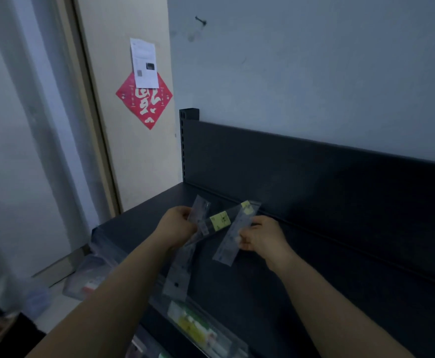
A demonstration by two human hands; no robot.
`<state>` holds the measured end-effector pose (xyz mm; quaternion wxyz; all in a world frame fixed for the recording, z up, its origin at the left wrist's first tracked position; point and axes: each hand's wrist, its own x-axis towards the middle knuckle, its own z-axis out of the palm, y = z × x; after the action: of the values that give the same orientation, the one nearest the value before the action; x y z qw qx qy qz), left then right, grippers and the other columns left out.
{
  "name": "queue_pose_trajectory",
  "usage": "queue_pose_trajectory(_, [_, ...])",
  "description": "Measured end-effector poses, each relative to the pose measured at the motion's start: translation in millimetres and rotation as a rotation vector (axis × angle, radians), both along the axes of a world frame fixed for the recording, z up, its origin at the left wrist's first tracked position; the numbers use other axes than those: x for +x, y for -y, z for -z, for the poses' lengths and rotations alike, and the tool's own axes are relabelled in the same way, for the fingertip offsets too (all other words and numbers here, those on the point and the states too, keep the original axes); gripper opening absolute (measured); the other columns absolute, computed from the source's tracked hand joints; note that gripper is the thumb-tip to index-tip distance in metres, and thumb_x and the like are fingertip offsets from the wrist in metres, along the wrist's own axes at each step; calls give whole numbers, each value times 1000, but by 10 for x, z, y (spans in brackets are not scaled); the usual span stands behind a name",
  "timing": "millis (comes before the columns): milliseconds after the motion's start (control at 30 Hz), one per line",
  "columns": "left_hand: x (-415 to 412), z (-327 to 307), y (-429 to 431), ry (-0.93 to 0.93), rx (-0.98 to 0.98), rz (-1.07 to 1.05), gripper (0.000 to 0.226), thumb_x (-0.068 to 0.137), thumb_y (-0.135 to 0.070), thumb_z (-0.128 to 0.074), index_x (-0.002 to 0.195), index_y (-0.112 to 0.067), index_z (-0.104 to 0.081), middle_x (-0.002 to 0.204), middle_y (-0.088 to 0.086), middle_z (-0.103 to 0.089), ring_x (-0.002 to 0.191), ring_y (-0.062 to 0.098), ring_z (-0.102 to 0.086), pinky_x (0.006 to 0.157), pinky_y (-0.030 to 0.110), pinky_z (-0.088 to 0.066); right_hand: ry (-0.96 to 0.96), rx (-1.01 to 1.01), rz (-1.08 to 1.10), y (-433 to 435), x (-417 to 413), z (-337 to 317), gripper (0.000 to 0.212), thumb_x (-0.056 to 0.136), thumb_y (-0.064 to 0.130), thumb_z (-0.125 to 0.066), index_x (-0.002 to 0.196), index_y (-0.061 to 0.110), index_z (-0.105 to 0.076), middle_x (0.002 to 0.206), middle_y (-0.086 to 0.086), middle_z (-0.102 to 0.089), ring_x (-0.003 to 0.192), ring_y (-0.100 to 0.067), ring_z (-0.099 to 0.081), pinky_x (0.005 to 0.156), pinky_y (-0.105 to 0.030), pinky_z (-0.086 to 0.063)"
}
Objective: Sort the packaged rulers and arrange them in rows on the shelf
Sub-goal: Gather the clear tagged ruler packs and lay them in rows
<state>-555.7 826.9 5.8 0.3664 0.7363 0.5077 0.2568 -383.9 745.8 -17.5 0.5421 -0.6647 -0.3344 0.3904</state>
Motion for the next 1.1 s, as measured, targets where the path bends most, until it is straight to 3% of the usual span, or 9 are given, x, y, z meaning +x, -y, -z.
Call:
queue_pose_trajectory(133, [-156,6,-369,-46,29,33,35,83,2,-55,116,-7,-63,98,5,-61,90,20,-57,75,28,-41,23,-36,68,-331,-170,50,21,82,-10,-56,101,-2,-61,96,-19,-67,83,-26,-68,72,-37,-60])
queue_pose_trajectory(367, [-316,140,-778,-179,116,106,21,83,3,-50,86,-16,-56,90,6,-57,88,23,-55,72,27,-39,121,-108,186,-634,-481,145,26,73,-2,-66,97,4,-58,90,-13,-67,84,-27,-68,76,-48,-59])
queue_pose_trajectory(500, [-326,236,-850,-275,158,175,25,89,-4,-49,112,-7,-59,117,16,-62,107,29,-58,76,23,-37,274,-108,223,-671,-589,149,18,75,4,-66,87,14,-55,92,-11,-66,84,-24,-67,74,-43,-60])
queue_pose_trajectory(667, [-321,283,-871,-406,302,228,22,92,-14,-51,111,-5,-57,116,18,-58,102,30,-56,76,31,-45,668,-144,195,-585,-689,114,23,84,20,-64,104,9,-58,97,-5,-64,83,-16,-61,69,-29,-53])
queue_pose_trajectory(800, [-212,222,-661,-372,493,306,28,91,-20,-51,117,-13,-60,116,8,-60,105,29,-57,84,38,-49,930,-214,157,-335,-693,19,33,91,33,-58,118,15,-56,112,-4,-58,100,-17,-56,78,-28,-46])
queue_pose_trajectory(967, [106,125,-177,-278,648,477,33,94,-28,-49,123,-18,-61,122,2,-63,110,22,-58,91,32,-44,1040,-264,227,257,-523,-100,46,95,35,-51,136,15,-46,136,-2,-51,122,-17,-49,100,-27,-39])
queue_pose_trajectory(1100, [360,62,291,-245,658,601,40,98,-34,-45,135,-23,-51,130,-3,-58,119,18,-53,98,32,-43,1044,-322,334,893,-324,-97,54,95,38,-51,143,16,-39,145,1,-44,128,-13,-44,103,-20,-33])
